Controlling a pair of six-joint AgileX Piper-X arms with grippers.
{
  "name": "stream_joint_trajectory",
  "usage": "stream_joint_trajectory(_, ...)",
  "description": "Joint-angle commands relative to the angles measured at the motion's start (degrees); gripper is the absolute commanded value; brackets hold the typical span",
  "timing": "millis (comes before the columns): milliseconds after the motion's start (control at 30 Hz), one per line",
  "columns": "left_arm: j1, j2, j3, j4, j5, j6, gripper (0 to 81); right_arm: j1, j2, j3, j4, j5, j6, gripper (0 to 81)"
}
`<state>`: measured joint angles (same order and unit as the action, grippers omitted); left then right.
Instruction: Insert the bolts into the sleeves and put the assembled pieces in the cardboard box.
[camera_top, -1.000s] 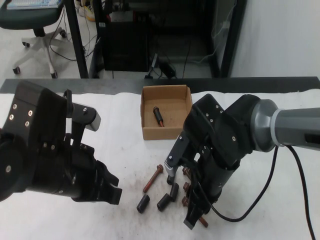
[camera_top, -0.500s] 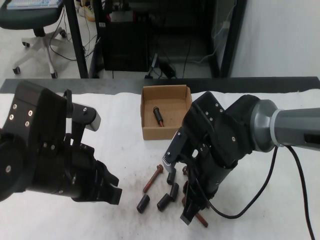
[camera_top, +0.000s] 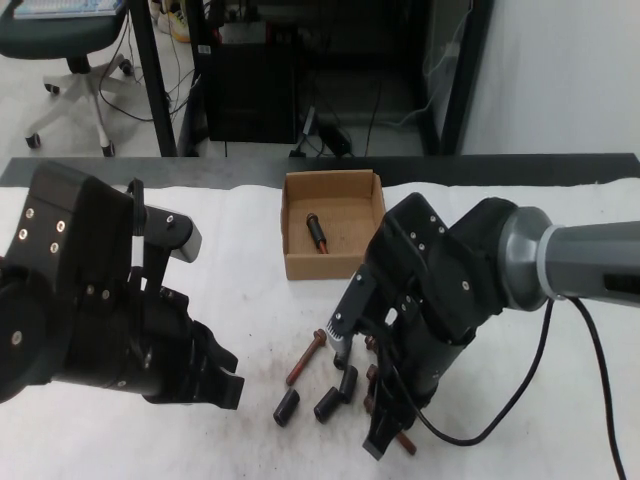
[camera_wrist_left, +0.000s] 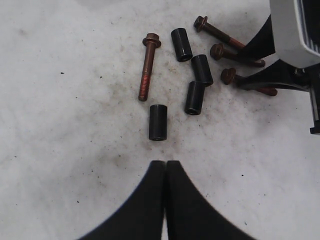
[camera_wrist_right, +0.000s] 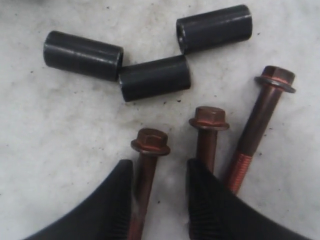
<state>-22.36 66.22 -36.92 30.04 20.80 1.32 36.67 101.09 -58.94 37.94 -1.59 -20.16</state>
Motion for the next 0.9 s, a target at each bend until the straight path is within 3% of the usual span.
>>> stream_joint_trajectory(0,-0.3,-0.1,-0.2,0.2,0.3,-0.1,0.3,0.0,1.0,0.2,0.5,-1.0,0.7,33.5)
stream_joint_trajectory(467,-0.3,-0.1,-0.2,0.2,0.3,-0.1,0.3,0.3,3.2,0.0,-3.9,-0.4,0.9,31.4)
stream_joint_trajectory(567,-0.3,-0.1,-0.2,0.2,0.3,-0.1,0.3,0.3,3.2,0.0,-4.2,-0.4,0.9,23.5)
stream_joint_trajectory(700,-0.3,-0.1,-0.2,0.2,0.3,-0.1,0.3,0.3,3.2,0.0,-3.5,0.0,0.9,0.2)
stream_joint_trajectory(867,-0.3,-0.1,-0.2,0.2,1.1,-0.1,0.3,0.3,2.8,-0.6,0.2,1.6,2.8,0.8)
